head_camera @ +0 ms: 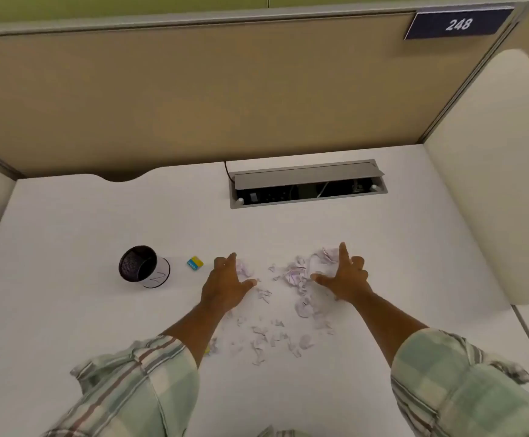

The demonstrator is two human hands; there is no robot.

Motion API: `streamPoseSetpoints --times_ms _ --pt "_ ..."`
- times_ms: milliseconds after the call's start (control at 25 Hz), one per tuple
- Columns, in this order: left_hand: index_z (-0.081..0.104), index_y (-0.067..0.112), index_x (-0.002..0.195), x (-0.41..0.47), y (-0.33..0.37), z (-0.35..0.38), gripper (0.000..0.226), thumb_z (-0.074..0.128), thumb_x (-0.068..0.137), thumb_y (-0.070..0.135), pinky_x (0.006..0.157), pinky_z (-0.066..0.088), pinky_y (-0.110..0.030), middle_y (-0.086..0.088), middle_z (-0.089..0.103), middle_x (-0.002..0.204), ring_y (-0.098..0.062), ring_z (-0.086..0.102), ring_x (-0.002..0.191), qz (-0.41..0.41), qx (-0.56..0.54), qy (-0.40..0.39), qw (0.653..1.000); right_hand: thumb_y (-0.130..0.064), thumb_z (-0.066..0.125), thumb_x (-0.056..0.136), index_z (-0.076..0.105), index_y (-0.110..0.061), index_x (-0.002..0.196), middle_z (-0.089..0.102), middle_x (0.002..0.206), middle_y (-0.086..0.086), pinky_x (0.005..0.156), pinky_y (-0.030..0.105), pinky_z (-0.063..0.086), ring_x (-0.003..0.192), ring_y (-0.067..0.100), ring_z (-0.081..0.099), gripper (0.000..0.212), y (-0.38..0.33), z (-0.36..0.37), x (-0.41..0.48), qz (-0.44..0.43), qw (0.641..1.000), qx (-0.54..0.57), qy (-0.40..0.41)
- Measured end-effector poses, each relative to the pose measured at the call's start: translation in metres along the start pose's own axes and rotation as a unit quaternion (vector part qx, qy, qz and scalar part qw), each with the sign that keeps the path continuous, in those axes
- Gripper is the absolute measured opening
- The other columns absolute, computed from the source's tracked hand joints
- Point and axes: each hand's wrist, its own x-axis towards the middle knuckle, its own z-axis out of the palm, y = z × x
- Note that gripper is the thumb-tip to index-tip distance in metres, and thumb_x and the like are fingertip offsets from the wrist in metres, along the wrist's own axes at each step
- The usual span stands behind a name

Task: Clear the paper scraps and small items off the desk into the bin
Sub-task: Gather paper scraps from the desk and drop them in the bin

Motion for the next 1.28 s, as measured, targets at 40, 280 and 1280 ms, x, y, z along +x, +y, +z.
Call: streamPoseSetpoints --times_ms 40,280,1280 --pt "0.029 0.021 0.154 0.005 0.007 0.003 0.090 0.070 0.083 0.059 0.101 0.049 -0.041 -0.007 0.034 0.152 -0.028 0.052 0.132 0.008 -0.001 -0.005 1.000 -0.066 0.078 0.071 -0.001 -0.034 0.159 0.020 0.154 0.019 0.105 0.053 0.043 0.136 0.048 0.036 0.122 -0.003 -0.001 0.005 -0.019 0.999 -0.024 -0.013" --pt "0.036 0.023 0.148 0.019 0.054 0.033 0.081 0.069 0.083 0.059 0.094 0.054 -0.042 -0.006 0.042 0.145 -0.028 0.055 0.125 0.093 0.067 -0.023 0.993 -0.050 0.089 0.062 0.021 -0.027 0.153 0.030 0.141 0.017 0.103 0.049 0.045 0.129 0.043 0.041 0.116 -0.011 0.019 0.021 -0.106 0.985 -0.123 -0.052" --pt "0.081 0.015 0.091 0.003 0.041 0.057 0.015 0.069 0.092 0.023 0.070 0.042 -0.010 0.001 0.072 0.102 -0.012 0.063 0.086 0.114 -0.064 0.031 0.991 -0.010 0.079 0.078 0.078 -0.012 0.101 0.074 0.092 0.001 0.073 0.026 0.057 0.078 0.017 0.069 0.023 0.003 0.020 -0.009 -0.077 0.993 0.067 0.055"
